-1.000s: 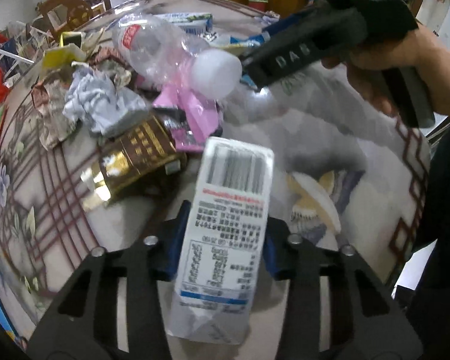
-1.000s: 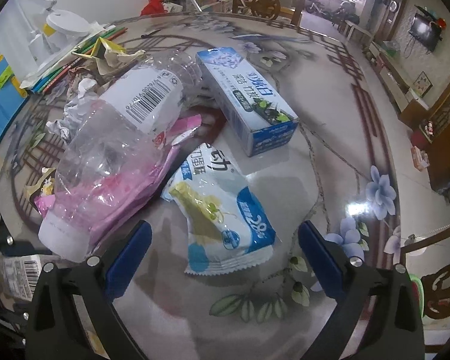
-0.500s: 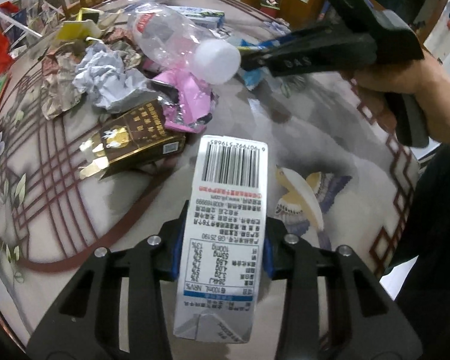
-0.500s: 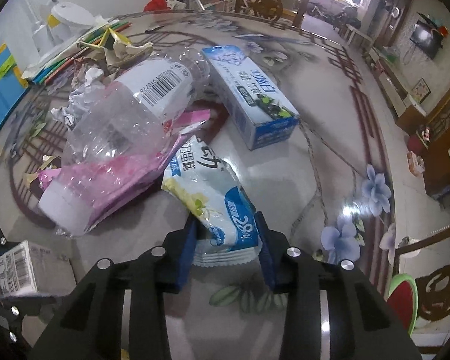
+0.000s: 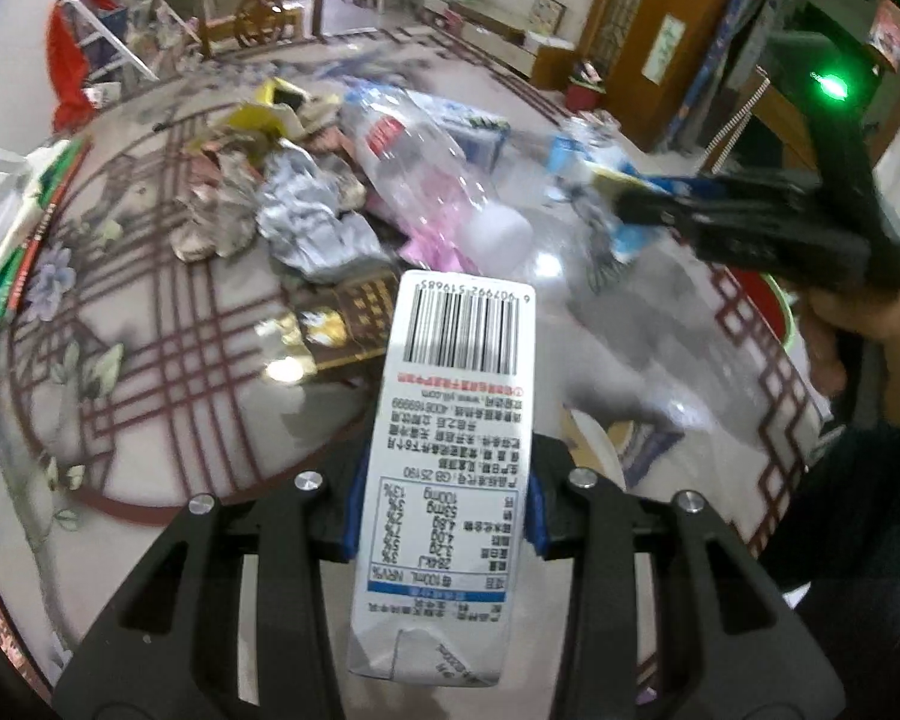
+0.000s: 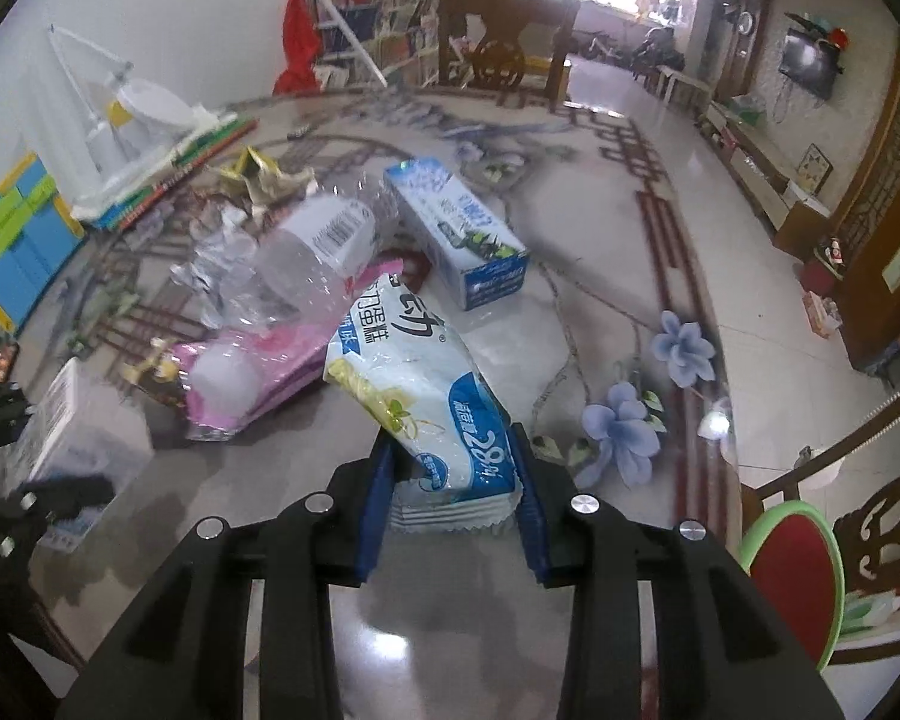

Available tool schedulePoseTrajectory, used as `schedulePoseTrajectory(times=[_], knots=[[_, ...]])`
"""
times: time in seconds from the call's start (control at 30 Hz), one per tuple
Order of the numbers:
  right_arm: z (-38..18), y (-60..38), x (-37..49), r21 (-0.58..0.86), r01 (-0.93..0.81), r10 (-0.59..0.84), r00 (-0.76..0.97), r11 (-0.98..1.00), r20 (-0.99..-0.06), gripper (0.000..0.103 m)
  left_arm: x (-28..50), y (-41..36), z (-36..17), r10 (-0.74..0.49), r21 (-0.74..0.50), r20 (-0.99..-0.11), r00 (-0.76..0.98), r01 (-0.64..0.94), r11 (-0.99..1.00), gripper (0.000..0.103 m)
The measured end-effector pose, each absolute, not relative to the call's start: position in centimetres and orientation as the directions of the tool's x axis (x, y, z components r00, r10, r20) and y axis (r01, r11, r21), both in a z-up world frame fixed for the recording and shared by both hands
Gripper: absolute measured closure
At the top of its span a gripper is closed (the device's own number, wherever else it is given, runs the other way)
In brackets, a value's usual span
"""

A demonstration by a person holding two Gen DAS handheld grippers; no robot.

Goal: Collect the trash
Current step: 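Carry the wrapper and milk carton toward the red bucket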

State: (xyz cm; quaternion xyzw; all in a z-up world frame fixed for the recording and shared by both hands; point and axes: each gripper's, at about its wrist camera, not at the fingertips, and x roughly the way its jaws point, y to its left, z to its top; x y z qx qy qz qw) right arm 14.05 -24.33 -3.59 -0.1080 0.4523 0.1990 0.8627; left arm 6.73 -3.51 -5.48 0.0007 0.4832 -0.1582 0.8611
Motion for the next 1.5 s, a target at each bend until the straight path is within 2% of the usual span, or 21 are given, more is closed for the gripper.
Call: schedulePoseTrajectory(times=[0.23, 0.63, 0.93, 1.5], knots=[[-1.8, -25.9, 11.6, 0.014, -0.416, 0.263, 0.548, 0.909, -0.794, 0.068, 7.3, -4.8, -4.2, -0.263, -0.158, -0.81, 0.525, 0.236, 0.959, 0.065], [0.1, -32.1, 10.5, 0.069, -0.311, 0.254, 0.605, 0.948, -0.755, 0.068, 9.6, -10.4, -1.8, -0.319, -0.172, -0.78, 0.538, 0.305, 0.937, 0.065], [1.8, -39.5, 10.1, 0.133, -0.17, 0.214, 0.666, 0.976, -0.715, 0.068, 12.3, -17.7, -0.6, -0.382, -0.182, -0.767, 0.515, 0.397, 0.9, 0.065], [1.2, -56.6, 7.6, 0.206, 0.198, 0.017, 0.68, 0.958, -0.733, 0.068, 15.3, -33.2, -0.2, -0.542, -0.274, -0.747, 0.385, 0.564, 0.779, 0.065]])
